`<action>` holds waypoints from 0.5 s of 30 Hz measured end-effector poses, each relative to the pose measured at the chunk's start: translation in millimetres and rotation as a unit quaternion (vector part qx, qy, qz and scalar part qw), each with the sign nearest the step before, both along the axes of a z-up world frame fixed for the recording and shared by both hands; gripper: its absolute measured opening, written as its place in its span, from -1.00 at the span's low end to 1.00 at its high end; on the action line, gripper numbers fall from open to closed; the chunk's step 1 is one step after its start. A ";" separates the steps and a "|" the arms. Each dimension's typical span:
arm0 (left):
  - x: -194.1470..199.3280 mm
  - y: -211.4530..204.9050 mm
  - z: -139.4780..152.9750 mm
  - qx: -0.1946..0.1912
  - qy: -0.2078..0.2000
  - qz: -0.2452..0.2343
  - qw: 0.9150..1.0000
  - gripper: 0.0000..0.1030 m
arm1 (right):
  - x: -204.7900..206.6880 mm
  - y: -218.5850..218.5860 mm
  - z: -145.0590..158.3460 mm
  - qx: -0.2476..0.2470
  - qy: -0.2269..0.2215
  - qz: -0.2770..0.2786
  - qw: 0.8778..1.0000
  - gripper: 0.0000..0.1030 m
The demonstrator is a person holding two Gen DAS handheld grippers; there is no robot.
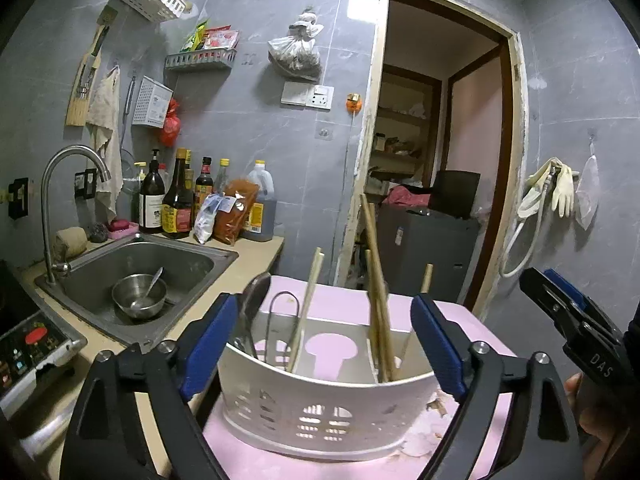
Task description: Organize utensils
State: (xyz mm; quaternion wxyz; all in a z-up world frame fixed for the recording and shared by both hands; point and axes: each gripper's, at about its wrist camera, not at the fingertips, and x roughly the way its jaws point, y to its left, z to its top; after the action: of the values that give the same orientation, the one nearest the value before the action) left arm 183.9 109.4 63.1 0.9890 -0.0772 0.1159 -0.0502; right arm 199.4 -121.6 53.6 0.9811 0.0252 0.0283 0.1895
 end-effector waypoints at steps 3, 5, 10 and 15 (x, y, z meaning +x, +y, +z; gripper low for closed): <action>-5.0 -4.6 0.4 -0.005 0.000 -0.002 1.000 0.85 | -9.1 -17.9 -0.3 0.014 0.002 -0.004 1.000 0.72; -9.9 -8.7 1.0 -0.007 0.000 -0.006 1.000 0.92 | -16.6 -27.9 -0.1 0.017 -0.002 -0.010 1.000 0.87; -23.4 -20.6 1.9 -0.008 -0.004 -0.011 1.000 0.96 | -34.0 -47.1 0.3 0.012 0.002 -0.019 1.000 1.00; -40.3 -33.9 2.4 0.001 -0.015 -0.018 1.000 0.96 | -51.8 -64.4 -0.9 0.018 0.024 -0.031 0.999 1.00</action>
State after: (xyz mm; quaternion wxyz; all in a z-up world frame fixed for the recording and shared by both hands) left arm 143.5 75.4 65.4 0.9896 -0.0734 0.1024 -0.0693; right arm 147.6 -186.0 52.6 0.9849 0.0486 0.0476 0.1592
